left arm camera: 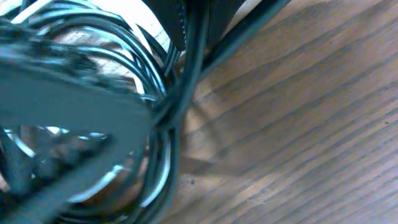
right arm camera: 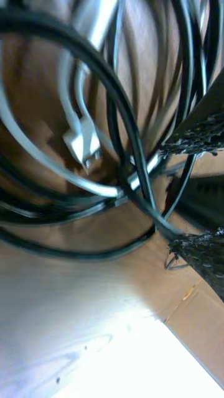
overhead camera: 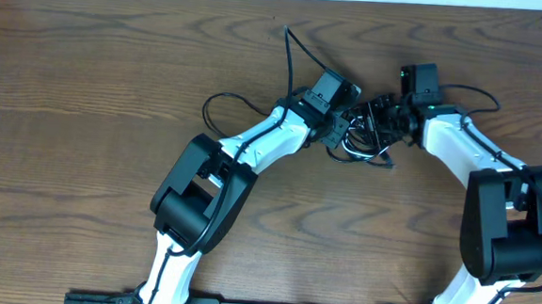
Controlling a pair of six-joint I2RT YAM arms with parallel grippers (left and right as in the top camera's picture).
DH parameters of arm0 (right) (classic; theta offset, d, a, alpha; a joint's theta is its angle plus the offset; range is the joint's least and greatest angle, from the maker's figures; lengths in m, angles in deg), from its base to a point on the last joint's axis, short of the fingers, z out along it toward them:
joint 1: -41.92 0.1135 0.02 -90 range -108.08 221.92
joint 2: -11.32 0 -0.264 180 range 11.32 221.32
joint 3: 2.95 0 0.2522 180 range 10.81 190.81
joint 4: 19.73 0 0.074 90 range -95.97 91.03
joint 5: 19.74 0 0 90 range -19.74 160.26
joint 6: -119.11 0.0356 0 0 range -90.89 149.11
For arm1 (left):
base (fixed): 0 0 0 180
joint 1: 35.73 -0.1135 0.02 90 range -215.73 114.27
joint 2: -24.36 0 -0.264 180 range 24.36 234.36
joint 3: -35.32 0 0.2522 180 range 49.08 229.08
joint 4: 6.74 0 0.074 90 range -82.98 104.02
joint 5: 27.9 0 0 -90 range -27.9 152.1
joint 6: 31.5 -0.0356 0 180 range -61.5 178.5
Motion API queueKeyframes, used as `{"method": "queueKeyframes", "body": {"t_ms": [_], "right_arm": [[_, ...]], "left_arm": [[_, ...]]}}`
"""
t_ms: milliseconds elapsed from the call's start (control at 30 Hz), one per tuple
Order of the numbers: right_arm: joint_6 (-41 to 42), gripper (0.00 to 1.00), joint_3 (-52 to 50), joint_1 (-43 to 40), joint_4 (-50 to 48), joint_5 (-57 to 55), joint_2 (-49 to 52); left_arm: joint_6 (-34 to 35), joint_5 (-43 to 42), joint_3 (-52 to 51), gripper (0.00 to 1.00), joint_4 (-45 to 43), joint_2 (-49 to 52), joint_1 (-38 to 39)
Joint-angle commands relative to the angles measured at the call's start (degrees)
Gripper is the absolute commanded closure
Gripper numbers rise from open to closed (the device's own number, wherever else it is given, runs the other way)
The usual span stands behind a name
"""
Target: Untangle cables
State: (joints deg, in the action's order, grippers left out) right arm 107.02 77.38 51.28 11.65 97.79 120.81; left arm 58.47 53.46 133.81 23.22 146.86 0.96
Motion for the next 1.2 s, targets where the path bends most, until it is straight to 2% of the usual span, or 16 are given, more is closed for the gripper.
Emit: {"method": "queueKeyframes", "body": {"t_ms": [0,333,600,700,833,1067,1167], "right_arm": [[4.0,0.6,-0.3,2.3,-2.5,-3.8,0.3],[6.6,0.62,-0.3,4.3,-3.5,-8.1,0.3],[11.3,0.53,-0.3,5.0,-5.5,-9.1,0.3],[11.3,0.53,-0.3,5.4,-5.5,-9.6,0.3],[11.3,0.61,-0.3,6.4,-6.1,-9.6,0.3],[11.2,0.64,-0.3,7.7,-5.0,-9.9,0.3],[11.2,0.7,-0.3,7.8,-3.4,-11.9,0.3]], "left_arm": [[-0.7,0.6,-0.1,0.92,0.5,-2.0,0.3],[-1.7,0.6,-0.1,0.92,1.3,-2.0,0.3],[-1.9,0.8,-0.1,0.92,1.4,-2.0,0.3],[-1.9,0.8,-0.1,0.92,1.3,-2.0,0.3],[-1.9,0.8,-0.1,0.93,1.3,-2.0,0.3],[-1.9,0.8,-0.1,0.93,1.3,-2.0,0.3],[-1.9,0.8,-0.1,0.93,1.3,-2.0,0.3]]}}
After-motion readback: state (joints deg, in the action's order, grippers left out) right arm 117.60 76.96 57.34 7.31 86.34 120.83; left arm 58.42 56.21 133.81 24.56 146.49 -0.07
